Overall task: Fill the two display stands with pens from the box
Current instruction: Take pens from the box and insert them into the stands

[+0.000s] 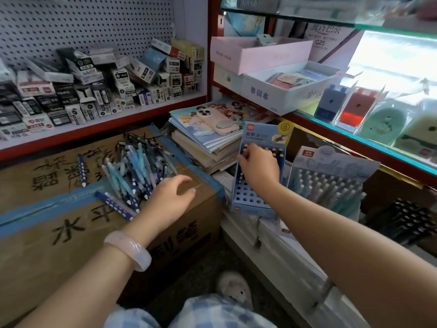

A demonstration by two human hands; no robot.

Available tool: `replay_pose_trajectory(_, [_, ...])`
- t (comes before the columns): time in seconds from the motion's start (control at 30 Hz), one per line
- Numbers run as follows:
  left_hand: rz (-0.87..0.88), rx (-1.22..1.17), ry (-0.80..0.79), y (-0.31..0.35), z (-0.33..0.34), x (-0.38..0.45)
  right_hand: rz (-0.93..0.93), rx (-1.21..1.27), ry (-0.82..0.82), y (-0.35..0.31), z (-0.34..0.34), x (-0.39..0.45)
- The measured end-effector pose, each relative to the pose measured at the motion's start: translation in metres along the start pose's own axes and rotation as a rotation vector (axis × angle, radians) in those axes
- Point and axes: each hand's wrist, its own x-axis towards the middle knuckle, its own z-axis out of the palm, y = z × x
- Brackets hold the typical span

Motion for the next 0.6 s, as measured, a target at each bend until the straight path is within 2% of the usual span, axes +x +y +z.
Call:
replay_pose_trajectory(0.07, [0.003, 0.025, -0.001, -0.004, -0.014, -0.002, -0.073, 0.043, 0.007, -0.025, -0.008, -0.002])
replay_pose_trajectory(0.27, [-0.078, 0.085, 0.004, -0.036, -0.063, -0.002, -0.307, 0.042, -0.28, -0.09, 0.0, -0.012])
replay_pose_trajectory(0.5, [-0.453, 0.116, 0.101, -0.104, -0.087, 0.004, -0.408, -0.049, -0.494, -0.114, 0.038, -0.021])
replay_pose_trajectory(0.6, [-0.476, 0.06, 0.048, -0.124, -0.069, 0.018, -0.419, -0.054, -0.511, -0.115, 0.049, -0.019])
